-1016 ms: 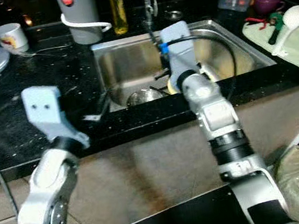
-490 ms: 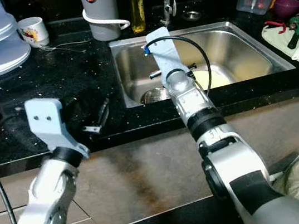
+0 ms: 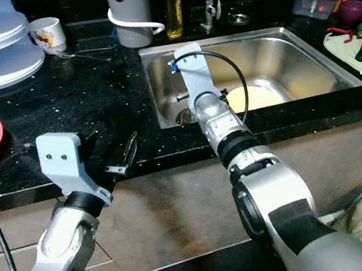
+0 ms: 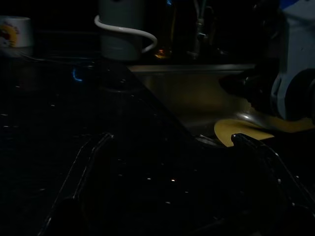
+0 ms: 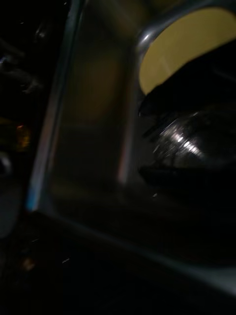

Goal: Kitchen organization

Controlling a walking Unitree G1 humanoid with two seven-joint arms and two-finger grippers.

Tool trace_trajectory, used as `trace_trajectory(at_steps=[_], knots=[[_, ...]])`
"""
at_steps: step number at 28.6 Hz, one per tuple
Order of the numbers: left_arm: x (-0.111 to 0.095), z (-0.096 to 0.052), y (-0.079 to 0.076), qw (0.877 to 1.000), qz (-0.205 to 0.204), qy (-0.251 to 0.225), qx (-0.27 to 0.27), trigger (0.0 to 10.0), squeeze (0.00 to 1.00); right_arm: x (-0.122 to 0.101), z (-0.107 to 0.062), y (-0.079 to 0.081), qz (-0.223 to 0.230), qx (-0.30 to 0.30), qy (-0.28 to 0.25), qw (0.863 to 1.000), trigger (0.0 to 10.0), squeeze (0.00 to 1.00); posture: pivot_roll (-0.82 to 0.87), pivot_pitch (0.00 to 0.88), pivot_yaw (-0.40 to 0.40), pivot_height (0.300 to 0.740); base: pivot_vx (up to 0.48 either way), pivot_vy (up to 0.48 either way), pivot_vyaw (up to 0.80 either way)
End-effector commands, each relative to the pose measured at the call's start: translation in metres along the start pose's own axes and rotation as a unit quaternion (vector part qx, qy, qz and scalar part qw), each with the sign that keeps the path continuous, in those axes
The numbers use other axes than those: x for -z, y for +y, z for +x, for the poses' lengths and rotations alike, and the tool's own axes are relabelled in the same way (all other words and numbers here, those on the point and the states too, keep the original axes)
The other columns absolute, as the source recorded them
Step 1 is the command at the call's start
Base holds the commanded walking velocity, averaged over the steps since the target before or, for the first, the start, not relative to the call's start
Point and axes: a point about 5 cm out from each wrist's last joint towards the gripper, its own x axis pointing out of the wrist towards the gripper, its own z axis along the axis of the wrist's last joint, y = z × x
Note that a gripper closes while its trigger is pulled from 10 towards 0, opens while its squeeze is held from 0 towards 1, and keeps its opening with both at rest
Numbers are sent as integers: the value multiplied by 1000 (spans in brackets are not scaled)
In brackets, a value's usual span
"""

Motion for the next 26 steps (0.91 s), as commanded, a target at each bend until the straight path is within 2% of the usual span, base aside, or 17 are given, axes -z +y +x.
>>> trace_trajectory(at_steps=[1,4,5,6,10,11,12,13,14,15,16,17,18,19,20,23,26], knots=[[1,-2,-2,1000,-1,6,1,10000,0,-5,1,0,21,1,-8,1000,10000,1000,120,87,-109,740,0,0,0],[1,-1,-4,1000,-3,4,3,10000,0,-17,1,-6,41,11,-35,998,10000,1000,115,85,-105,740,0,0,0],[1,-1,-5,1000,-4,4,5,10000,0,-22,2,-10,48,12,-48,998,10000,314,113,85,-104,740,0,0,0],[1,-1,-6,1000,-5,4,6,10000,0,-25,2,-12,51,12,-57,997,10000,0,111,84,-102,740,0,0,0],[1,1,-8,1000,-9,3,12,10000,0,-40,1,-26,121,-5,-101,987,10000,0,103,79,-94,740,0,0,0],[1,1,-8,1000,-9,3,12,10000,0,-40,1,-26,121,-5,-101,987,10000,0,103,79,-94,740,0,0,0],[0,2,-9,1000,-10,2,16,10000,0,-49,-3,-32,172,-52,-146,973,10000,0,100,75,-90,740,0,0,0],[0,2,-9,1000,-10,2,16,10000,0,-49,-3,-32,172,-52,-146,973,10000,0,100,75,-90,740,0,0,0],[0,3,-9,1000,-9,1,18,10000,0,-53,-11,-31,236,-133,-195,943,10000,0,93,71,-85,740,0,0,0],[0,3,-9,1000,-9,1,18,10000,0,-53,-11,-31,236,-133,-195,943,10000,0,93,71,-85,740,0,0,0],[0,4,-9,1000,-7,0,19,10000,0,-54,-15,-31,252,-163,-213,930,10000,0,92,71,-84,740,0,0,0],[0,4,-9,1000,-7,0,19,10000,0,-54,-15,-31,252,-163,-213,930,10000,0,92,71,-84,740,0,0,0],[-2,6,-7,1000,2,-5,18,10000,0,-52,-34,-28,268,-230,-258,899,10000,0,87,66,-79,740,0,0,0],[-3,7,-6,1000,6,-7,17,10000,0,-50,-41,-27,267,-249,-271,891,10000,0,87,66,-79,740,0,0,0],[-3,7,-6,1000,6,-7,17,10000,0,-50,-41,-27,267,-249,-271,891,10000,0,87,66,-79,740,0,0,0],[-7,12,-2,999,26,-16,17,10000,0,-41,-62,-25,285,-289,-289,867,10000,0,81,57,-72,740,0,0,0],[-15,19,1,998,49,-32,18,10000,0,-30,-71,-23,288,-304,-293,859,10000,0,76,48,-60,740,0,0,0]])
